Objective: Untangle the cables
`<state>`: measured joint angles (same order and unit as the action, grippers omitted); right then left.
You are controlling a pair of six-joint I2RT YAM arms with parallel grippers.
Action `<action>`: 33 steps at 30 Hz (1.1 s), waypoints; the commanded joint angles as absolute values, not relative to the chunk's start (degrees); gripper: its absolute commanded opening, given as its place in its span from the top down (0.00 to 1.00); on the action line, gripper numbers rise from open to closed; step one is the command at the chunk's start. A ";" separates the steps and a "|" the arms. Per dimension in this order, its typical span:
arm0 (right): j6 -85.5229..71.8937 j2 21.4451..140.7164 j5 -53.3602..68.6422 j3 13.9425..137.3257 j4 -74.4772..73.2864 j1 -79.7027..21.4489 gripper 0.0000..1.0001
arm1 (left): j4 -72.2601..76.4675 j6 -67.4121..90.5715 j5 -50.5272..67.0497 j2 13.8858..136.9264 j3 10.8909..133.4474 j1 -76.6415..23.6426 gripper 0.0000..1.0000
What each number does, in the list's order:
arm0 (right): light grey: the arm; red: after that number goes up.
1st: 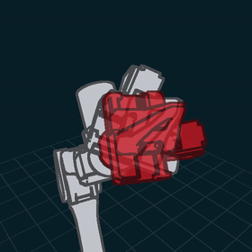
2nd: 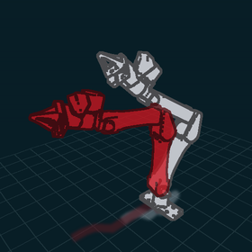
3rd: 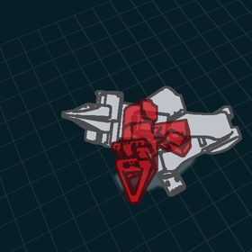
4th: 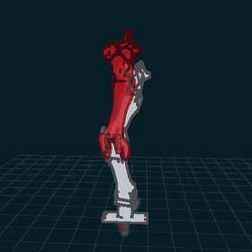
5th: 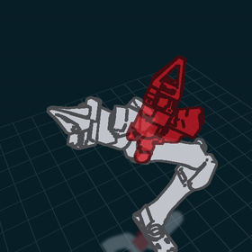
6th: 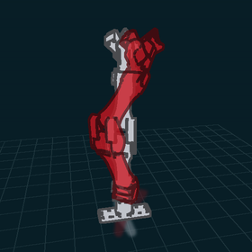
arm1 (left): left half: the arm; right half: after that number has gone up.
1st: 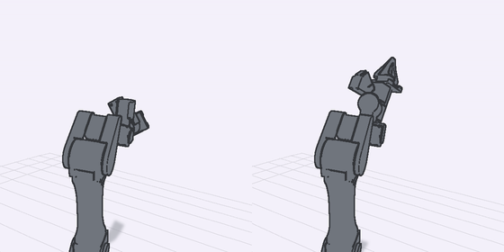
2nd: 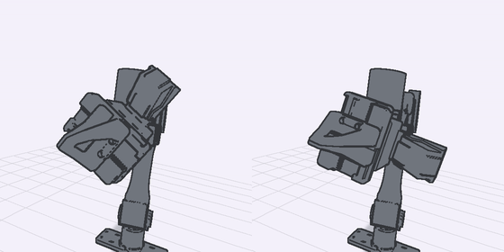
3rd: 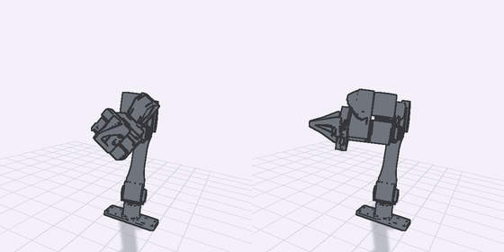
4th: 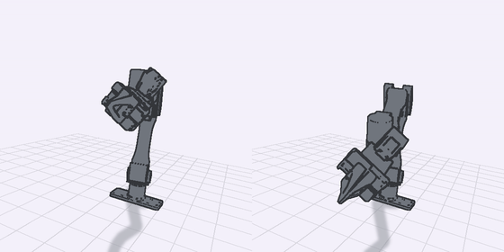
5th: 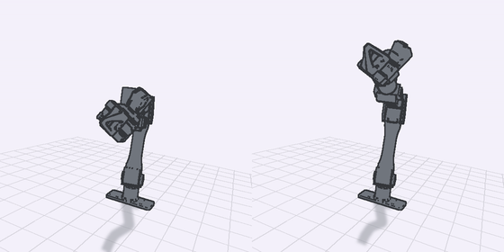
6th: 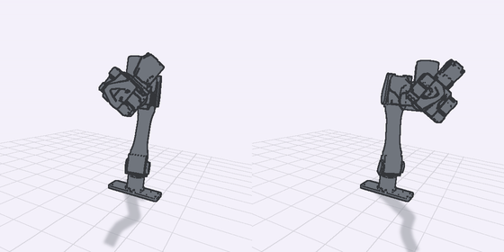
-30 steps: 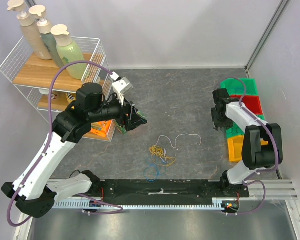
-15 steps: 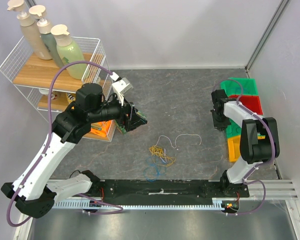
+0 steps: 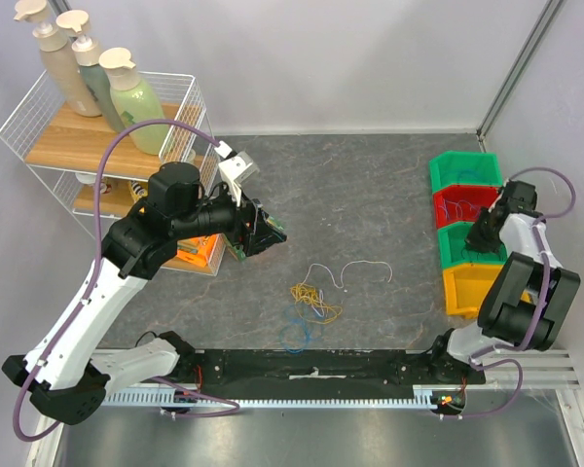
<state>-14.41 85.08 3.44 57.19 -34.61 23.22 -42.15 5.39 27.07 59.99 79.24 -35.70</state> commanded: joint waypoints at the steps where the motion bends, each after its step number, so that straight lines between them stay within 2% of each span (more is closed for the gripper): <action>1: -17.57 90.42 14.14 56.42 -29.19 29.42 1.00 | -41.92 2.73 26.81 59.24 79.10 -35.77 0.22; 3: -17.67 93.06 14.68 58.00 -28.22 30.23 1.00 | -42.01 2.64 26.54 59.15 79.01 -35.77 0.22; 8: -16.88 95.80 13.89 61.78 -29.61 30.15 0.89 | -42.10 2.64 26.45 59.41 79.19 -35.51 0.22; 13: -17.93 93.00 12.22 63.45 -35.84 28.83 0.64 | -41.75 2.90 26.89 59.50 78.84 -35.60 0.22; 19: -19.68 86.67 1.16 67.67 -44.20 25.31 0.38 | -41.31 3.16 27.42 59.59 78.40 -35.60 0.22; 26: -20.75 87.97 -5.80 76.28 -43.43 21.81 0.31 | -41.40 3.16 27.25 59.33 78.22 -35.68 0.22; 33: -17.93 101.06 -3.61 86.73 -38.76 18.90 0.20 | -41.83 2.81 26.98 59.33 78.66 -35.77 0.22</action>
